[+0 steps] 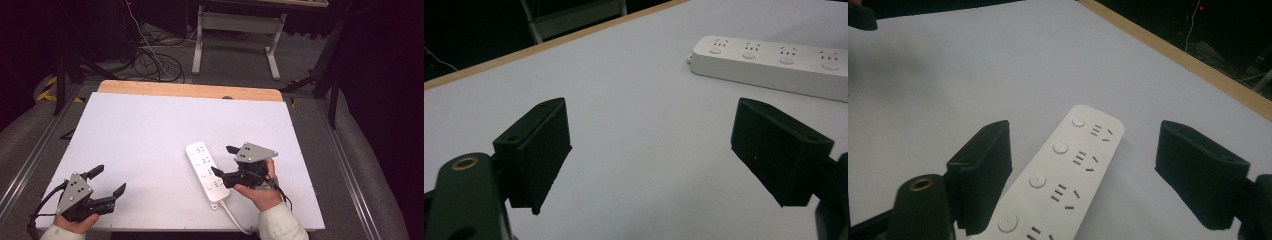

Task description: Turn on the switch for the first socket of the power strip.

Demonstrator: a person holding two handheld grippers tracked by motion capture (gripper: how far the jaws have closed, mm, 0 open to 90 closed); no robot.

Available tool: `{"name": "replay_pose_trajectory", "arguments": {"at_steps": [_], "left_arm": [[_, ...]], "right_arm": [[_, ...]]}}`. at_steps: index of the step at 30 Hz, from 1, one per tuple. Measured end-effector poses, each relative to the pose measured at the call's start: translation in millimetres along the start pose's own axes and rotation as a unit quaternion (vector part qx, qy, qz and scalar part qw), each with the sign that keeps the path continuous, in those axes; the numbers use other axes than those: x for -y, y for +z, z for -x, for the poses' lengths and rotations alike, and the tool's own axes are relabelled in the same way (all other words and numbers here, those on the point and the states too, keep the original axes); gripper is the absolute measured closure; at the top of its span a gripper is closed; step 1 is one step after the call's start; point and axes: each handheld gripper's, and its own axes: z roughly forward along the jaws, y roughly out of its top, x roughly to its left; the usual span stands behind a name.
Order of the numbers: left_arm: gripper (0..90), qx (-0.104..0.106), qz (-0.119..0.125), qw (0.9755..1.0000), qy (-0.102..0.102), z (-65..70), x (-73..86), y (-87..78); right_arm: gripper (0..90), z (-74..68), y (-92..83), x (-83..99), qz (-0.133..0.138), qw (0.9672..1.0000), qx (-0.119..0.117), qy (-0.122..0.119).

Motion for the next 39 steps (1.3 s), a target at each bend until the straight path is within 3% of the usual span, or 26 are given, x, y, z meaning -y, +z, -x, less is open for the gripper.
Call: {"name": "replay_pose_trajectory", "arguments": {"at_steps": [4,6,11,12,15,17,20,25,31,39], "left_arm": [[16.6,-0.003,0.003,1.0000,0.001,0.1,-0.2,-0.8],[16.7,-0.003,0.003,1.0000,-0.002,0.4,0.0,-0.6],[16.6,-0.004,0.001,1.0000,-0.002,0.7,0.1,0.3],[16.6,-0.004,0.001,1.0000,-0.001,0.7,0.0,0.3],[16.6,-0.005,0.001,1.0000,-0.003,0.8,0.0,0.4],[16.6,-0.005,0.001,1.0000,-0.002,0.9,0.1,0.5],[16.6,-0.005,0.000,1.0000,-0.002,0.8,0.2,0.7],[16.6,-0.005,0.000,1.0000,-0.002,1.0,0.2,0.7],[16.6,-0.004,0.000,1.0000,-0.001,0.9,0.2,0.7],[16.6,-0.004,-0.001,1.0000,0.001,1.2,0.1,0.7]], "right_arm": [[25.2,-2.1,0.4,-0.4,-0.001,1.0000,0.002,-0.003],[38.2,-2.7,-0.3,-0.3,-0.004,0.9999,-0.004,-0.011],[52.5,-5.2,0.2,-1.3,-0.015,0.9997,-0.006,-0.019],[62.0,-5.7,1.0,-1.8,-0.017,0.9996,-0.011,-0.019],[73.9,-6.6,4.9,-3.5,-0.029,0.9985,-0.039,-0.025],[81.2,-4.3,8.4,-4.3,-0.044,0.9965,-0.071,-0.011],[90.0,-5.6,12.5,-4.5,-0.062,0.9961,-0.061,-0.017],[90.0,-9.2,22.2,-3.6,-0.090,0.9937,-0.061,-0.027],[90.0,-15.6,33.4,-1.0,-0.136,0.9871,-0.076,-0.040],[90.0,-18.8,38.0,1.9,-0.164,0.9820,-0.080,-0.049]]}}
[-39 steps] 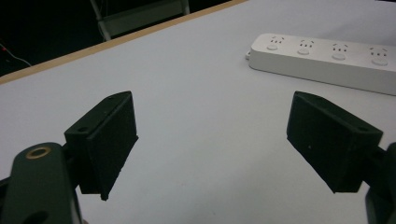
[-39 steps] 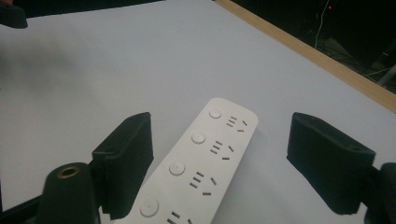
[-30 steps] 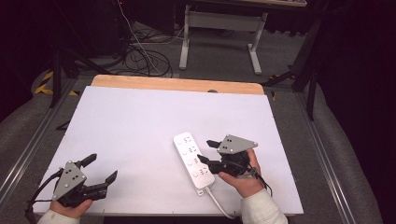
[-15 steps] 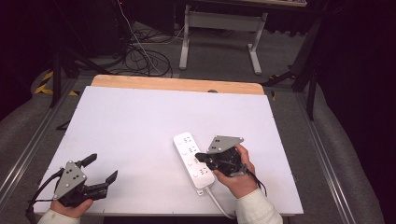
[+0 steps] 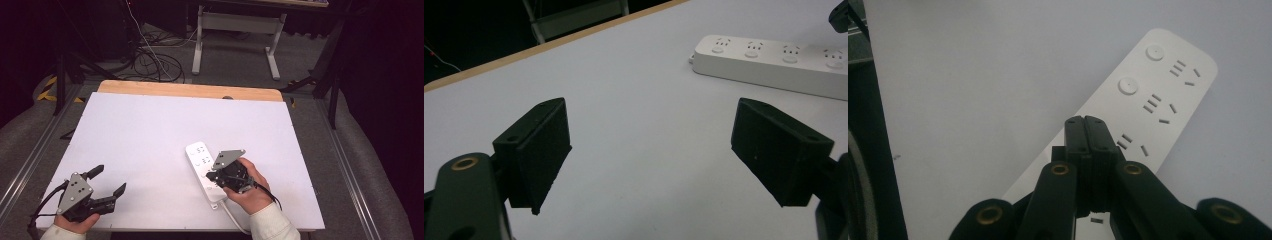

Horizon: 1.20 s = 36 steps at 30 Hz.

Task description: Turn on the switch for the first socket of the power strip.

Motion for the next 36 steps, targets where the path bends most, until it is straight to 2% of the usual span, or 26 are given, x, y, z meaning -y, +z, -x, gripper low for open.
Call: {"name": "replay_pose_trajectory", "arguments": {"at_steps": [8,13,18,23,36], "left_arm": [[16.8,-0.004,0.001,1.0000,0.002,-0.3,-0.2,-0.5],[16.8,-0.003,0.001,1.0000,-0.001,0.0,-0.1,-0.3],[16.8,-0.002,0.000,1.0000,-0.002,0.3,0.0,-0.2],[16.9,-0.001,0.000,1.0000,-0.002,0.2,0.1,-0.1],[16.9,-0.002,-0.001,1.0000,0.002,0.2,-0.1,-0.3]], "right_arm": [[90.0,-3.1,8.2,0.3,-0.025,0.9996,-0.013,0.001],[90.0,-4.9,12.8,0.9,-0.037,0.9989,-0.029,0.000],[90.0,-6.1,17.0,1.4,-0.050,0.9984,-0.027,-0.002],[90.0,-6.5,19.4,2.0,-0.063,0.9977,-0.022,0.007],[90.0,-7.7,22.1,3.3,-0.065,0.9977,-0.018,0.006]]}}
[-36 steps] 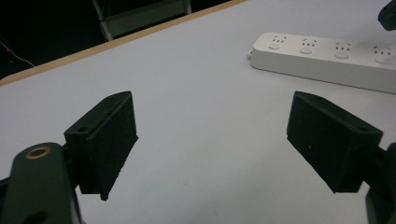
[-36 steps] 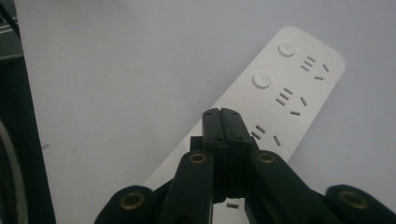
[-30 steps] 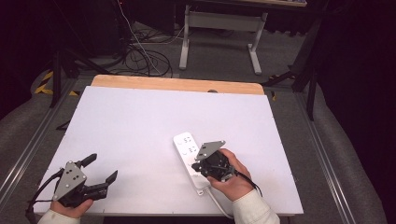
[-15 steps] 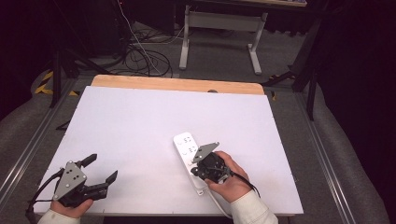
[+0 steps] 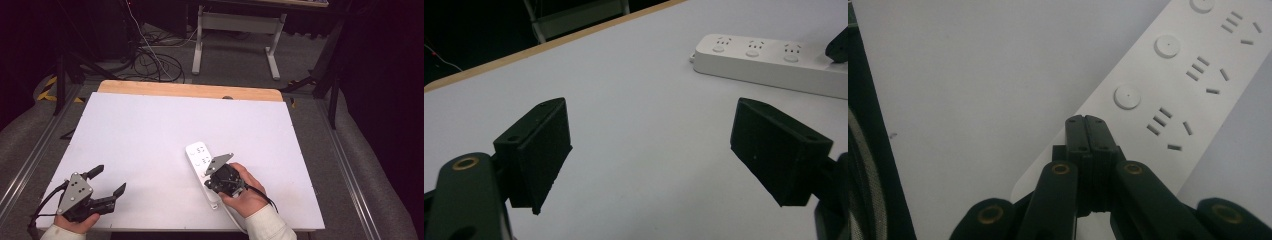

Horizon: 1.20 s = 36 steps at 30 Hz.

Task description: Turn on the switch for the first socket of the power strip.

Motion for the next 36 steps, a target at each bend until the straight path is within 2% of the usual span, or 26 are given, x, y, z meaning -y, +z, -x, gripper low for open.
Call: {"name": "replay_pose_trajectory", "arguments": {"at_steps": [11,19,20,21,23,36], "left_arm": [[16.9,-0.001,0.001,1.0000,-0.001,0.4,-0.1,-0.3],[17.0,-0.002,0.001,1.0000,0.002,0.8,-0.3,-0.4],[17.0,-0.002,0.001,1.0000,0.002,0.9,-0.4,-0.4],[16.9,-0.002,0.001,1.0000,0.002,0.9,-0.4,-0.4],[16.9,-0.002,0.001,1.0000,0.002,1.0,-0.5,-0.4],[16.9,0.000,-0.001,1.0000,0.001,1.1,-0.3,0.6]], "right_arm": [[90.0,-1.4,1.9,0.7,-0.003,1.0000,0.001,0.007],[90.0,-4.2,2.6,-0.2,-0.009,0.9999,0.013,0.003],[90.0,-4.7,2.9,-0.1,-0.010,0.9996,0.027,0.000],[90.0,-4.4,2.1,0.0,-0.017,0.9984,0.054,-0.005],[90.0,-2.8,1.9,1.0,-0.013,0.9990,0.042,0.003],[90.0,-6.6,1.7,1.6,-0.015,0.9984,0.054,-0.009]]}}
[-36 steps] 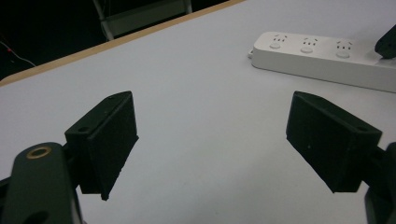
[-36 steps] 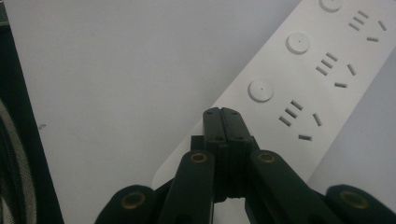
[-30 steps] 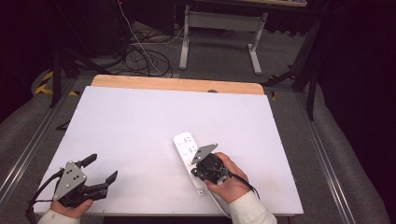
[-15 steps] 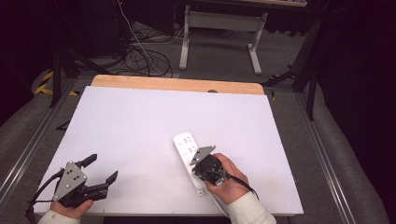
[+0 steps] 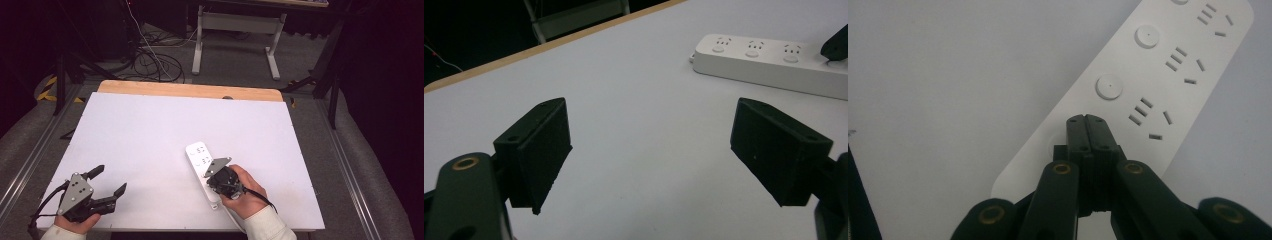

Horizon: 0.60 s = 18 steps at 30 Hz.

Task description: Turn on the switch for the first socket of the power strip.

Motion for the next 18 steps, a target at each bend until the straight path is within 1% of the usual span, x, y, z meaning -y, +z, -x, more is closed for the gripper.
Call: {"name": "replay_pose_trajectory", "arguments": {"at_steps": [3,6,7,10,11,15,18], "left_arm": [[16.9,0.000,-0.001,1.0000,0.001,0.1,-0.1,0.1],[16.9,0.000,-0.001,1.0000,0.001,0.2,-0.1,0.5],[16.9,0.000,-0.001,1.0000,-0.001,0.4,0.0,0.8],[16.9,-0.001,-0.001,1.0000,0.003,0.2,-0.2,0.7],[16.9,0.000,-0.001,1.0000,-0.001,0.5,-0.1,0.9],[16.9,0.002,-0.002,1.0000,0.000,0.5,-0.1,1.1],[16.9,0.000,-0.003,1.0000,0.002,0.4,-0.2,1.6]], "right_arm": [[90.0,-1.7,0.1,-0.8,-0.002,1.0000,0.004,-0.006],[90.0,-6.4,0.4,-2.7,-0.009,0.9994,0.020,-0.028],[90.0,-7.9,0.5,-3.0,-0.010,0.9993,0.023,-0.029],[90.0,-7.5,0.4,-2.6,-0.009,0.9992,0.022,-0.032],[90.0,-7.7,0.5,-2.7,-0.010,0.9991,0.022,-0.035],[90.0,-8.7,0.7,-2.7,-0.009,0.9990,0.026,-0.035],[90.0,-13.4,1.4,-4.3,-0.013,0.9980,0.039,-0.049]]}}
